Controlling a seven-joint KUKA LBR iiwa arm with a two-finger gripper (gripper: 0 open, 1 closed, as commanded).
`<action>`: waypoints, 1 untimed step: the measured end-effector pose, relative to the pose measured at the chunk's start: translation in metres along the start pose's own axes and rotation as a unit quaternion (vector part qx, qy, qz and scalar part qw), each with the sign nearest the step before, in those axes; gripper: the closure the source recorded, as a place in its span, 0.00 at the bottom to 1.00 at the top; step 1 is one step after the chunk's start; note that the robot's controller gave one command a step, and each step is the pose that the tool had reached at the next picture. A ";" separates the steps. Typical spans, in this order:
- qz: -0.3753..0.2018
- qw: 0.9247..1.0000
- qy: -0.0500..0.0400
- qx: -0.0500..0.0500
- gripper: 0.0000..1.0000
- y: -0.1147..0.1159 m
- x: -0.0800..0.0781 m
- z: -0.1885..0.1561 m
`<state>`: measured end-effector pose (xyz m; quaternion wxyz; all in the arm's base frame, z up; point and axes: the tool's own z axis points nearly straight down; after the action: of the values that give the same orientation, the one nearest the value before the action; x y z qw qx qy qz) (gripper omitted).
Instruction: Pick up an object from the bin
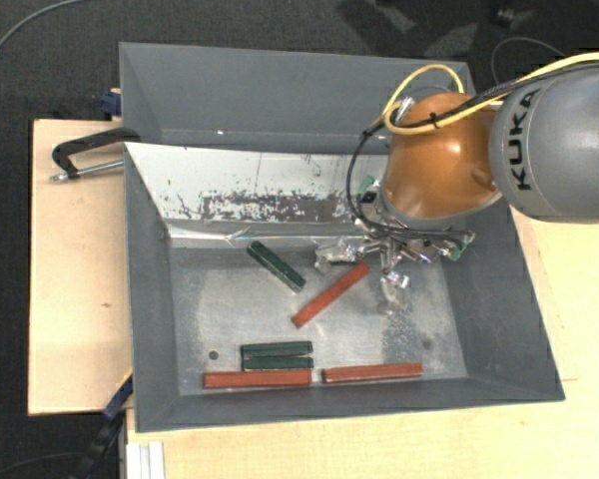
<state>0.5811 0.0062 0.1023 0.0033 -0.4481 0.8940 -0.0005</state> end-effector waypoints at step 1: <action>-0.061 0.998 0.000 -0.001 0.00 -0.004 -0.024 0.032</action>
Offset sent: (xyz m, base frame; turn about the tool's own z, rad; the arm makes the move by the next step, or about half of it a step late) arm 0.0166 0.0150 -0.0323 -0.1242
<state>0.5989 0.0227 0.0700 0.0031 -0.5016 0.8651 0.0002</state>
